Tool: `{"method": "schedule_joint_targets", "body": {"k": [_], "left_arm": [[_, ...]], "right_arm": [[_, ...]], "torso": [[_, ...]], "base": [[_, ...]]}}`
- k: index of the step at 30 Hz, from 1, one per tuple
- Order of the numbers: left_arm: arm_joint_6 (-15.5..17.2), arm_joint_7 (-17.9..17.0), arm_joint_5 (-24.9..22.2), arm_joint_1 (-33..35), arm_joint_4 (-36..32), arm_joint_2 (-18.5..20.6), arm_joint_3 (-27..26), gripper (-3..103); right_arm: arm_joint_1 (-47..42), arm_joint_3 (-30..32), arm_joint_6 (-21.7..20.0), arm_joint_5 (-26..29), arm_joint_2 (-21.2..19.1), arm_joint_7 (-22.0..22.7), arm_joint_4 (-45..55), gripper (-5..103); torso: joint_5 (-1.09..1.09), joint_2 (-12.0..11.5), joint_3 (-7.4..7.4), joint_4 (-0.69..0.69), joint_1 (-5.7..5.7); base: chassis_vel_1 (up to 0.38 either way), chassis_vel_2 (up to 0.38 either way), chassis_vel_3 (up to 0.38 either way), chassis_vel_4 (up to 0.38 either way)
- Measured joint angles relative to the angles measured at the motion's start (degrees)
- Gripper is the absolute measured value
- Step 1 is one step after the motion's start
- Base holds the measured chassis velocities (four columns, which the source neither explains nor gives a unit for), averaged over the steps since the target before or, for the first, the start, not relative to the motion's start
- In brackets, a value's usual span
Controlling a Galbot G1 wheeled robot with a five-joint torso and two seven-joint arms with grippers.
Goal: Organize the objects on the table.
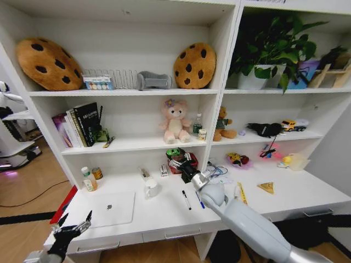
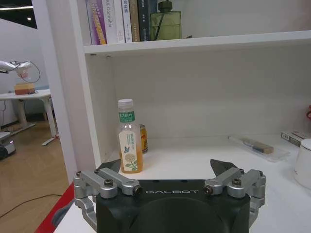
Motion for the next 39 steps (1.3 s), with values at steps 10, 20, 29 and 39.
{"method": "schedule_joint_targets", "body": {"k": [10,20,29,39], "left_arm": [[-0.4,0.1,-0.2,0.2,0.0,-0.2,-0.3,100],[-1.6,0.5,-0.7,0.5,0.9,0.0,-0.4,100],[-2.2,0.6,-1.0,0.1,1.7,0.3,-0.4,100],[-3.0,0.7,-1.1,0.0,2.4,0.1,-0.1,100]], "right_arm": [[9.5,-6.3,0.6,1.7,11.1,0.2,-13.2,79],[17.7,-9.5,0.8,1.7,19.2,0.1,-22.9,79],[21.0,-11.2,1.1,2.6,21.6,0.0,-31.2,79],[24.2,-13.5,2.1,3.1,26.9,-0.7,-41.9,79]], "torso": [[0.00,0.0,0.01,0.00,0.00],[0.00,0.0,0.00,-0.01,0.00],[0.00,0.0,0.00,-0.02,0.00],[0.00,0.0,0.00,-0.01,0.00]], "base": [[0.000,0.000,0.000,0.000],[0.000,0.000,0.000,0.000],[0.000,0.000,0.000,0.000],[0.000,0.000,0.000,0.000]]}}
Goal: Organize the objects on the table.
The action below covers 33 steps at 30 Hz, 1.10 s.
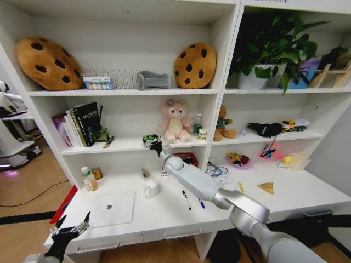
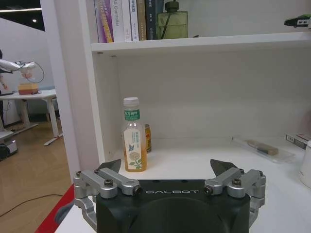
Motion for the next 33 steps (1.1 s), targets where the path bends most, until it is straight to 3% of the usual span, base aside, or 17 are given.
{"method": "schedule_joint_targets", "body": {"k": [13,16,23,31,33], "left_arm": [[-0.3,0.1,-0.1,0.2,0.2,0.0,-0.2,100],[-0.3,0.1,-0.2,0.0,0.2,0.2,0.0,100],[-0.3,0.1,-0.1,0.0,0.3,0.0,0.2,100],[-0.3,0.0,-0.1,0.0,0.3,0.2,0.2,100],[-0.3,0.0,0.0,0.1,0.2,0.1,0.2,100]], "right_arm": [[-0.3,0.1,-0.7,0.0,1.4,0.2,-0.5,78],[-0.4,0.2,-1.1,0.0,1.1,0.7,-0.1,93],[0.0,0.4,-1.4,0.1,1.0,1.4,0.6,100],[0.0,0.0,-3.2,1.2,-1.1,3.4,7.7,100],[-0.6,0.3,-4.6,2.2,-2.7,6.0,13.9,100]], "torso": [[0.00,0.0,-0.01,0.00,-0.01],[0.00,0.0,0.00,-0.01,-0.01],[0.01,0.0,0.00,-0.01,-0.01],[0.01,0.0,0.00,-0.01,-0.01],[0.01,0.0,0.00,0.00,-0.01]], "base": [[0.000,0.000,0.000,0.000],[0.000,0.000,0.000,0.000],[0.000,0.000,0.000,0.000],[0.000,0.000,0.000,0.000],[0.000,0.000,0.000,0.000]]}}
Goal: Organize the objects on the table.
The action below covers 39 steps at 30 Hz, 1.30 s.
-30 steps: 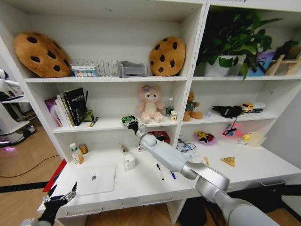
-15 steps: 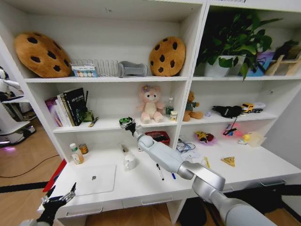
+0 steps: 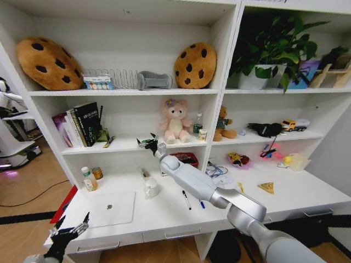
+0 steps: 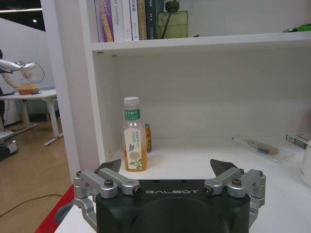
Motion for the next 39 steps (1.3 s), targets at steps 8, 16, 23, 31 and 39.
{"method": "schedule_joint_targets", "body": {"k": [8,16,23,31,39], "left_arm": [[0.0,-0.1,0.1,-0.1,-0.2,0.3,-0.2,100],[0.2,-0.2,1.1,0.1,-0.8,-0.4,0.2,100],[0.8,-0.3,1.9,0.0,-1.5,-0.6,0.0,100],[1.6,-0.7,3.3,-0.3,-2.6,-1.3,1.2,100],[2.1,-0.9,5.1,-0.6,-4.0,-2.5,2.8,100]], "right_arm": [[-3.5,1.4,-4.5,3.0,-5.5,7.2,16.4,100],[-9.1,2.9,-5.3,2.9,-13.8,8.6,26.2,100],[-22.8,12.2,-4.1,0.8,-29.6,6.1,40.1,100],[-37.6,23.7,-3.6,-1.5,-36.3,5.1,49.6,100],[-52.7,35.9,-4.3,-4.4,-41.1,7.0,56.7,100]], "torso": [[0.00,0.0,-0.01,-0.01,-0.01],[0.02,0.0,0.00,0.01,0.00],[0.02,0.0,0.00,-0.01,-0.01],[0.02,0.0,-0.01,-0.03,-0.01],[0.01,0.0,-0.01,0.00,-0.01]], "base": [[0.000,0.000,0.000,0.000],[0.000,0.000,0.000,0.000],[0.000,0.000,0.000,0.000],[0.000,0.000,0.000,0.000],[0.000,0.000,0.000,0.000]]}}
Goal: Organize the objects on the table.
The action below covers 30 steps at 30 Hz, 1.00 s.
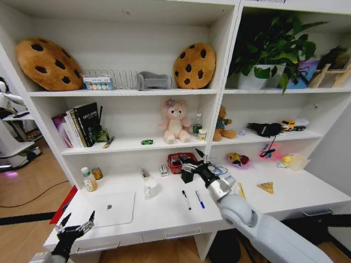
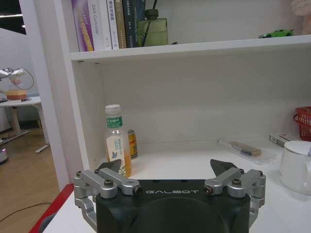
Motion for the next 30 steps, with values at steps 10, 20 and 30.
{"method": "schedule_joint_targets", "body": {"k": [10,20,30], "left_arm": [[-0.4,0.0,0.6,0.9,-0.6,-0.8,0.0,100],[-0.4,-0.1,1.8,1.0,-0.8,-1.1,0.4,100],[-0.7,-0.1,2.8,1.3,-0.4,-1.6,1.2,100]], "right_arm": [[-9.4,5.5,-6.9,2.1,0.0,5.3,3.6,100],[-6.2,2.4,-15.3,14.8,2.8,12.3,3.5,100],[-3.4,1.0,-25.4,25.1,4.0,22.1,2.6,100]], "torso": [[0.00,0.0,0.00,-0.01,0.01],[-0.01,0.0,0.01,0.00,0.01],[-0.01,0.0,0.01,-0.01,0.01]], "base": [[0.000,0.000,0.000,0.000],[0.000,0.000,0.000,0.000],[0.000,0.000,0.000,0.000]]}}
